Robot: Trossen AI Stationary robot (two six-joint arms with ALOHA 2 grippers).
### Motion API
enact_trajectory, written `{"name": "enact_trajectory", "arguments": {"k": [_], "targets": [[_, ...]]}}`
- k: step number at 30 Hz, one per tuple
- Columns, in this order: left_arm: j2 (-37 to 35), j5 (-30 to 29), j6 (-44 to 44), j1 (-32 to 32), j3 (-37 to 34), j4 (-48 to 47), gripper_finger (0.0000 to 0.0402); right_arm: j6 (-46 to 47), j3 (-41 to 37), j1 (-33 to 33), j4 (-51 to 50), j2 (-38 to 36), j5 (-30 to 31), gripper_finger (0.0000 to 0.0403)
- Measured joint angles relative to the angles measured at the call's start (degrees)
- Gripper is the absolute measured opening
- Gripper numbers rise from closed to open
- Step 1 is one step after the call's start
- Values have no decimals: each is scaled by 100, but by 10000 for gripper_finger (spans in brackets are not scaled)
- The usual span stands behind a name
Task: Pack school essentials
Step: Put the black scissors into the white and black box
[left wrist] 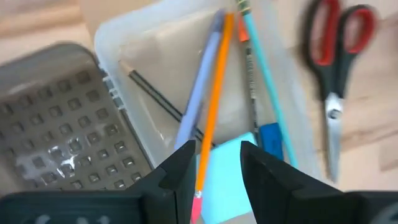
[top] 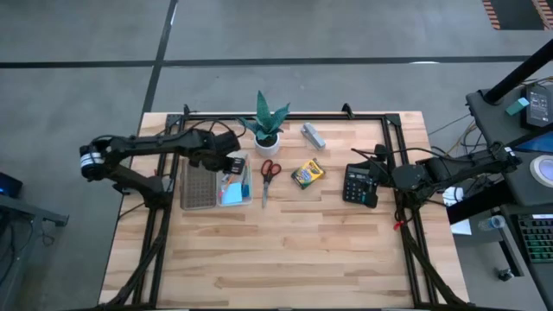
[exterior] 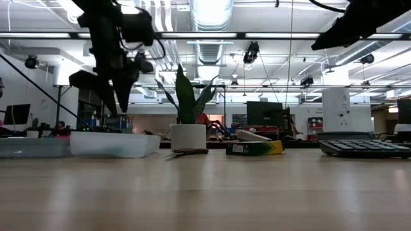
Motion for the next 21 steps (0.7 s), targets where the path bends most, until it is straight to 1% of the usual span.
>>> {"name": "enact_trajectory", "arguments": {"k": [2, 5, 8, 10, 13, 16, 18, 21], "targets": [[-253, -285, 20, -239, -6, -2, 107, -2, 0, 0, 115, 0, 0, 192], [-638, -968, 58, -767, -14, -1, 107, -77, 0, 0, 329, 12, 1, 192], [-931, -1909, 352, -1482, -18, 83, 107, -107, 0, 0, 470, 42, -1, 192], [-1071, -2608, 621, -2046, -62, 323, 107, -107, 0, 0, 564, 65, 0, 192], [-1142, -3529, 1235, -2831, -183, 1047, 107, -106, 0, 0, 680, 115, -1, 192], [-1079, -4218, 1981, -3373, -361, 2016, 107, -53, 0, 0, 883, 214, 1, 192], [-1009, -4449, 2662, -3580, -532, 2768, 107, -18, 0, -1, 1076, 312, -1, 192], [-837, -4448, 4057, -3776, -800, 3973, 107, 115, 0, 0, 1383, 496, -1, 192]]}}
